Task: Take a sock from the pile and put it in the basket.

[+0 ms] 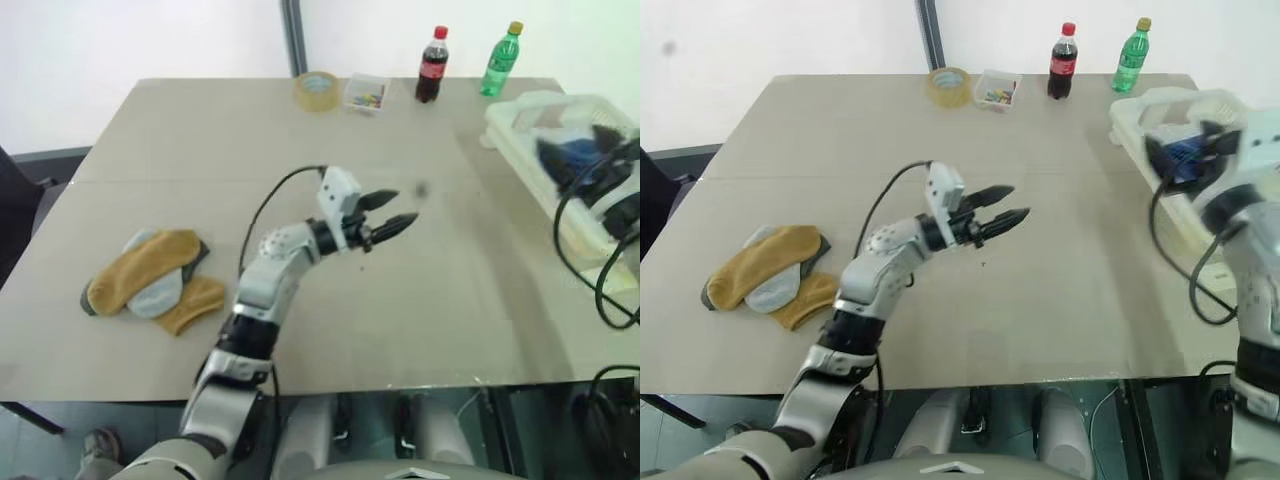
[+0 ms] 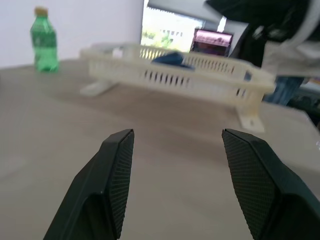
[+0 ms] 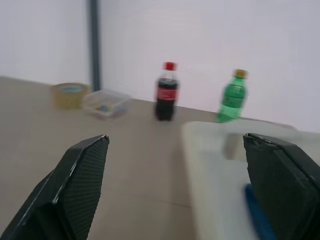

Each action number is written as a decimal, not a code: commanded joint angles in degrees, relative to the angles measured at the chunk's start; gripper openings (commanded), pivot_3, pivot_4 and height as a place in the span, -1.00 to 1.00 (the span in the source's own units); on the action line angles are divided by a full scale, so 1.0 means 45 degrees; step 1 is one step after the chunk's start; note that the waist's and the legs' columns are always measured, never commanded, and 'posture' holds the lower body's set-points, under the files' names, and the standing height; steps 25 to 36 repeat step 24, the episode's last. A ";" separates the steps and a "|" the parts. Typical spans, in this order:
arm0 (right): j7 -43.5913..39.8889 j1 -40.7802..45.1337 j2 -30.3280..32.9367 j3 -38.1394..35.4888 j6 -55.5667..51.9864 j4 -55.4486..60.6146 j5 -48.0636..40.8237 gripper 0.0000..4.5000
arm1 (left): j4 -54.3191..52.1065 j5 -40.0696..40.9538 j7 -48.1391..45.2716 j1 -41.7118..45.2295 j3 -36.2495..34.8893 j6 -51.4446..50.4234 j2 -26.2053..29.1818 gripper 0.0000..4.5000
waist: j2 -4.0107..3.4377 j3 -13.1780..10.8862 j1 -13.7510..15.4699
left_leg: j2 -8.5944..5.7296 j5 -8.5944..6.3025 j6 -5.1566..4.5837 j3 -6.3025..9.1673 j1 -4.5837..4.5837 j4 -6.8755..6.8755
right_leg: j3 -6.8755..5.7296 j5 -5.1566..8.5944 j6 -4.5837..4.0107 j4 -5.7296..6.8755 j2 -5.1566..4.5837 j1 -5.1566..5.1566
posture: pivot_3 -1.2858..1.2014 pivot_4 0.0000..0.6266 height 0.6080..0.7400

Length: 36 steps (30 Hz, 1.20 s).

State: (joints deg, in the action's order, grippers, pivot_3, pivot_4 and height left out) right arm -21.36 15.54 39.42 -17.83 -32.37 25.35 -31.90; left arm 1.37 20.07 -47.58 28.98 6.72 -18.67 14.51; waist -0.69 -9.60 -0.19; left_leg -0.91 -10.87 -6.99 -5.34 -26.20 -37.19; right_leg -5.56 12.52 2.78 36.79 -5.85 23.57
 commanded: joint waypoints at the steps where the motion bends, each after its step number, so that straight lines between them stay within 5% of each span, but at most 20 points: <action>1: -0.0655 -0.1645 0.0137 0.0745 -0.0256 0.2113 -0.0002 0.97 | -0.2082 0.0433 0.0246 -0.1183 -0.0888 -0.0553 0.0955 0.33 | 0.0012 -0.0005 0.0051 | -0.0001 -0.0002 0.0001 0.0004 0.0011 -0.0006 | -0.0001 0.0022 -0.0037 -0.0005 -0.0004 -0.0003 | 0.03 -0.52 1.00; 9: -0.1991 -0.5102 0.0604 0.0702 0.0610 0.2769 0.1028 0.97 | -0.7194 0.1601 0.0948 -0.6568 -0.3668 -0.2117 0.3305 0.33 | 0.0023 0.0002 0.0221 | -0.0031 -0.0004 0.0003 0.0002 0.0017 0.0008 | 0.0007 0.0025 -0.0030 -0.0024 -0.0054 0.0000 | 0.03 -0.52 1.00; 18: -0.4122 -0.7624 0.1142 -0.0731 0.1440 0.1859 0.1060 0.97 | -0.8761 0.2744 0.0222 -1.1547 -0.7167 -0.2173 0.4603 0.33 | 0.0028 0.0010 0.0225 | -0.0025 -0.0039 -0.0043 -0.0003 0.0046 0.0068 | 0.0028 0.0060 0.0019 -0.0049 -0.0054 -0.0004 | 0.03 -0.52 1.00; 36: -0.5252 -0.8887 0.1386 -0.1270 0.1784 0.1699 0.1235 0.97 | -0.8673 0.3066 -0.0061 -1.2199 -0.7549 -0.1990 0.4795 0.33 | 0.0034 0.0014 0.0242 | -0.0027 -0.0043 -0.0044 -0.0005 0.0050 0.0139 | 0.0035 0.0062 0.0020 -0.0090 -0.0054 0.0004 | 0.03 -0.52 1.00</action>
